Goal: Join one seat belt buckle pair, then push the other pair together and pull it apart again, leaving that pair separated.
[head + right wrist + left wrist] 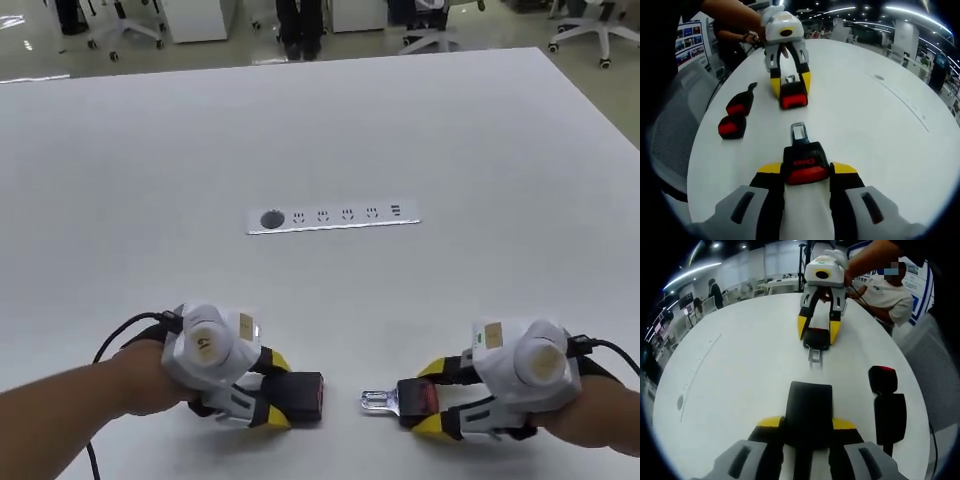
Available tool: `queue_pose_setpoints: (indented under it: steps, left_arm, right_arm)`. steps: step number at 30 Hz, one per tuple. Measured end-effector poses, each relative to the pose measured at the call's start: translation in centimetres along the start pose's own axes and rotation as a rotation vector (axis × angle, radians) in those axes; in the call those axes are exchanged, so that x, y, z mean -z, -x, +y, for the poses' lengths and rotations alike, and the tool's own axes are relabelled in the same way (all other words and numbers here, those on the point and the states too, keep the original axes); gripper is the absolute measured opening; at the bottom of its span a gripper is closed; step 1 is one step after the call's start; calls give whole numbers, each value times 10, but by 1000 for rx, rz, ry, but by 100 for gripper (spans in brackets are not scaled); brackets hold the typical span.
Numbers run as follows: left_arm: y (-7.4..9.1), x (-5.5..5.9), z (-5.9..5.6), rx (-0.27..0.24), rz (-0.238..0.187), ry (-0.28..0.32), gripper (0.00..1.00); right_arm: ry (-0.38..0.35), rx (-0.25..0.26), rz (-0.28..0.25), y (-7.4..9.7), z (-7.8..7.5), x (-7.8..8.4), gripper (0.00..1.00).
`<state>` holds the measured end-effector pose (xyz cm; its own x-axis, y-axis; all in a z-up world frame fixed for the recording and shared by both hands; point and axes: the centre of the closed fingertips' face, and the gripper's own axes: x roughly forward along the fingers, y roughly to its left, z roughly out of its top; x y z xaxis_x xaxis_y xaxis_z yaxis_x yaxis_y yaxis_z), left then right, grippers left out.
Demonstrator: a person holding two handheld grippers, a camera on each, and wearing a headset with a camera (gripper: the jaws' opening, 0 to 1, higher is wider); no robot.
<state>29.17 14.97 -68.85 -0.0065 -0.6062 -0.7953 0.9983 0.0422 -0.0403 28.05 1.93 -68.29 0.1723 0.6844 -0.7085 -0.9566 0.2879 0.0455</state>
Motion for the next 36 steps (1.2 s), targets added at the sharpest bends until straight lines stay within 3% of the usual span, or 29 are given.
queue_pose_setpoints:
  steps: [9, 19, 36]
  left_arm:
    - [0, 2, 1, 7, 17, -8, 35]
    - [1, -1, -1, 3, 34, -7, 35]
    - [3, -3, -3, 17, 62, -31, 34]
  right_arm:
    - [-9, 2, -35, -19, 2, -16, 33]
    - [5, -7, -34, -46, 8, -30, 33]
    - [-4, -12, -25, -53, 9, -39, 33]
